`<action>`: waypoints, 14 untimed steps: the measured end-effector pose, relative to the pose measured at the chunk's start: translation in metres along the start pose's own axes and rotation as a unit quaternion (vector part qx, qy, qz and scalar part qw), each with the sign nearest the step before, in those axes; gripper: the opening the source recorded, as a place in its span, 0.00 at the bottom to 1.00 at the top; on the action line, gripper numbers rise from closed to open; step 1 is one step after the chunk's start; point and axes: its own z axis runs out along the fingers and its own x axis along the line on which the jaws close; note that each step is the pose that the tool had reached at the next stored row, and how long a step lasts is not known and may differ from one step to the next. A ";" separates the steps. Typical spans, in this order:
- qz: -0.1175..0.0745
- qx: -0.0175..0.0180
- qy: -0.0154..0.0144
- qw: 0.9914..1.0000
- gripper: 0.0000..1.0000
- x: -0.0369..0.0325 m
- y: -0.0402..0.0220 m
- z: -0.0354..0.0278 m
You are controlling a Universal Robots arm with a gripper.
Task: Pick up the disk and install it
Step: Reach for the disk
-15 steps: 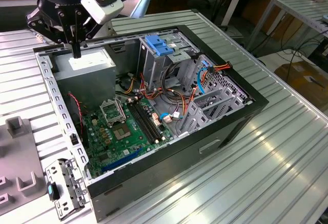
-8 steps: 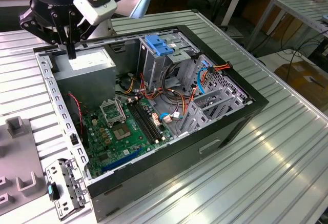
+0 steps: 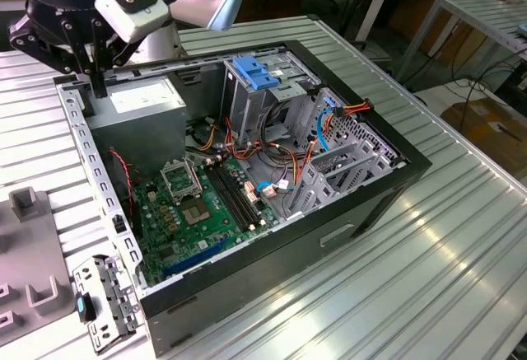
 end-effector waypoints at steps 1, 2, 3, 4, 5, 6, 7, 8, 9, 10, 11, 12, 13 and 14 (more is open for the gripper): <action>0.000 0.000 0.000 1.000 0.11 0.0021 0.0005 0.0000; 0.000 0.000 0.000 1.000 0.11 0.0041 0.0010 0.0000; 0.000 0.000 0.000 1.000 0.11 0.0068 0.0015 -0.0001; 0.000 0.000 0.000 1.000 0.11 0.0102 0.0019 -0.0002; 0.000 0.000 0.000 1.000 0.11 0.0139 0.0023 -0.0002; 0.000 0.000 0.000 1.000 0.11 0.0146 0.0023 -0.0002; 0.000 0.000 0.000 1.000 0.11 0.0146 0.0023 -0.0002; 0.000 0.000 0.000 1.000 0.11 0.0146 0.0023 -0.0002; 0.000 0.000 0.000 1.000 0.11 0.0146 0.0023 -0.0002; 0.000 0.000 0.000 1.000 0.11 0.0146 0.0023 -0.0002; 0.000 0.000 0.000 1.000 0.11 0.0148 0.0024 -0.0002; 0.000 0.000 0.000 1.000 0.11 0.0152 0.0027 -0.0002; 0.000 0.000 0.000 1.000 0.11 0.0162 0.0033 -0.0002; 0.000 0.000 0.000 1.000 0.11 0.0176 0.0038 -0.0002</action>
